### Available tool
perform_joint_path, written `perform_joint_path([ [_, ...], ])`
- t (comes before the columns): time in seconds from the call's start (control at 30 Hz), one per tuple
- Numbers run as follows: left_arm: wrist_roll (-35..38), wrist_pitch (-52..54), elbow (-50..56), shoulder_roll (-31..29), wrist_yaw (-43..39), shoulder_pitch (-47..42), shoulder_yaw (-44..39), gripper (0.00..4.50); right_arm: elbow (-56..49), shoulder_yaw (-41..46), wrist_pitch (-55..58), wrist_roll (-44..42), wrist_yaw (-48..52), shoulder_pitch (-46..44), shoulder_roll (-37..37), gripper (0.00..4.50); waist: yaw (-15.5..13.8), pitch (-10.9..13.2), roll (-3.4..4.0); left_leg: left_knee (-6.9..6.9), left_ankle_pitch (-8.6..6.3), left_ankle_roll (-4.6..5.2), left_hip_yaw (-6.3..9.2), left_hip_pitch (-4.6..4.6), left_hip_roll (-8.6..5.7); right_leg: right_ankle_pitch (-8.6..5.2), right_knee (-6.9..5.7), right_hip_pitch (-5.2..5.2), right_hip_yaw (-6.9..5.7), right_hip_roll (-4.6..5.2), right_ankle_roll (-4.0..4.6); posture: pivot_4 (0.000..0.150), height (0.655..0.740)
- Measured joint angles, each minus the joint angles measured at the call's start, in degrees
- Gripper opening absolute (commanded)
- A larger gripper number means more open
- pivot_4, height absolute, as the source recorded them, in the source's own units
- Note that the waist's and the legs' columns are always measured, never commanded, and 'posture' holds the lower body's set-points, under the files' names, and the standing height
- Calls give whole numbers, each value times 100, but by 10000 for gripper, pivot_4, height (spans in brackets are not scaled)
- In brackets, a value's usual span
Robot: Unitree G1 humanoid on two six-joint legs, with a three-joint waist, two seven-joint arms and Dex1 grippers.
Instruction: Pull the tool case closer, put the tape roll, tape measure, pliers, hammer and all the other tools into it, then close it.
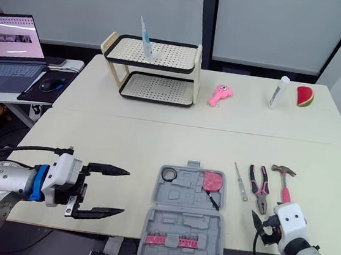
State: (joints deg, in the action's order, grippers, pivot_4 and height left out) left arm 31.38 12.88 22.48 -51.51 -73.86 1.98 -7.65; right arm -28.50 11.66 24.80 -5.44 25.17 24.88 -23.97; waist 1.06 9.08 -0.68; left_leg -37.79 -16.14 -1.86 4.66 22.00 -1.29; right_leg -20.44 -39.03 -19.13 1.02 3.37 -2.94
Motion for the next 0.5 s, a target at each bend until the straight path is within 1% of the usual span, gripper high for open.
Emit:
perform_joint_path([
  [0.17, 15, 229, 30, 9, 16, -416, 276, 45000, 432, -235, 27, 134, -348, -400, 236, 44679, 32, 2, 1, 1, 0, 0, 0, 1, 1, 0, 0, -3, 0, -5, 0, 1500, 7290],
  [0.33, -10, 280, -8, 110, 71, -657, 375, 45000, 1108, -200, -74, 243, -771, -765, 454, 44679, 39, 3, 2, 0, 0, 0, 1, 1, 2, 0, -2, -3, 0, -5, 0, 1500, 7290],
  [0.5, -21, 298, -12, 157, 108, -773, 487, 45000, 1352, -175, -149, 200, -847, -939, 552, 44679, 48, 3, 3, 0, 0, 0, 0, 1, 2, 0, -2, -4, 2, -5, 0, 1500, 7290],
])
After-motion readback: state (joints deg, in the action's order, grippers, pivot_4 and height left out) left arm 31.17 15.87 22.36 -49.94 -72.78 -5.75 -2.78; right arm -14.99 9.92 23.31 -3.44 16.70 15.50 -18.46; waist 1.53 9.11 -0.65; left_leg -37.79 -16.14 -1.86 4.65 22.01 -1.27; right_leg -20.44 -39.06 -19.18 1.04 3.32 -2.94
